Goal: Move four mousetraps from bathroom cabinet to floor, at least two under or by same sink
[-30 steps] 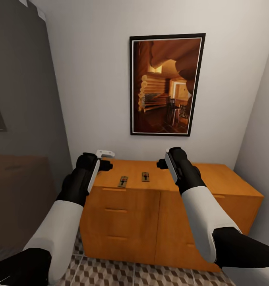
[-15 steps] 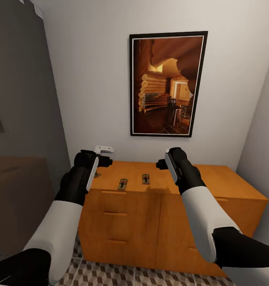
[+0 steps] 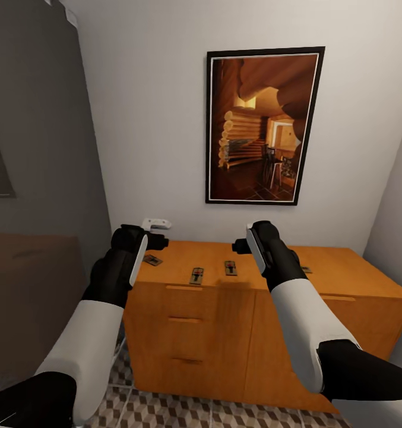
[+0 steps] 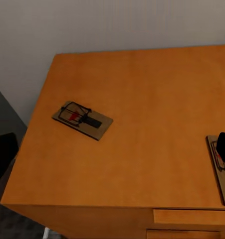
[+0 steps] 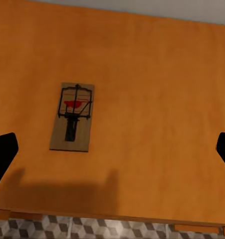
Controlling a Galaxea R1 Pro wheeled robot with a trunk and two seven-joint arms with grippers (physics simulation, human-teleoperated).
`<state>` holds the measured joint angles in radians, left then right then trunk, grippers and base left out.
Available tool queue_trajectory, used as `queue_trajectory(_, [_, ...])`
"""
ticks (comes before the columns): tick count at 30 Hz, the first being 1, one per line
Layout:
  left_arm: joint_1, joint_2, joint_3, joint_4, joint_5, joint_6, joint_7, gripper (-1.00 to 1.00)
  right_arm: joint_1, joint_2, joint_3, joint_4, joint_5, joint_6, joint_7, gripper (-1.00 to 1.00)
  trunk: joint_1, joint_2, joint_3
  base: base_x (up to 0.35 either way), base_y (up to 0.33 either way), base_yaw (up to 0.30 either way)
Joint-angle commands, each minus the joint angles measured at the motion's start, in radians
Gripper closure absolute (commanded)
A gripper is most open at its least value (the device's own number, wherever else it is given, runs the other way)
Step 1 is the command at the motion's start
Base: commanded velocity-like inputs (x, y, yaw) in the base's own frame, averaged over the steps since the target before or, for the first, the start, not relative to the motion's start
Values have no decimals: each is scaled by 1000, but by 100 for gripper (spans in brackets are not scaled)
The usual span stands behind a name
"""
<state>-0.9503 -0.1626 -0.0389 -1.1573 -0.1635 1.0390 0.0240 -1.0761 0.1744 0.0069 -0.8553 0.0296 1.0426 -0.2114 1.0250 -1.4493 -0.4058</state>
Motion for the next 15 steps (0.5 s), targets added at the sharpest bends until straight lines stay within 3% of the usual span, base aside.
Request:
queue_trajectory(1, [-1,0,-1,-1,-1,4,3,-100,-1,0,1,-1,3,5,-1,-100,0,-1,-1,0,29,0])
queue_trajectory(10, [-1,-1,-2,-5,-2,3,2,-100,-1,0,1,3,5,5,-3,-100,0,-1,-1,9,8,0])
queue_trajectory(15, [-1,-1,-2,-1,-1,2,2,-100,-1,0,1,6,6,5,-3,-100,0,-1,-1,214,1,0])
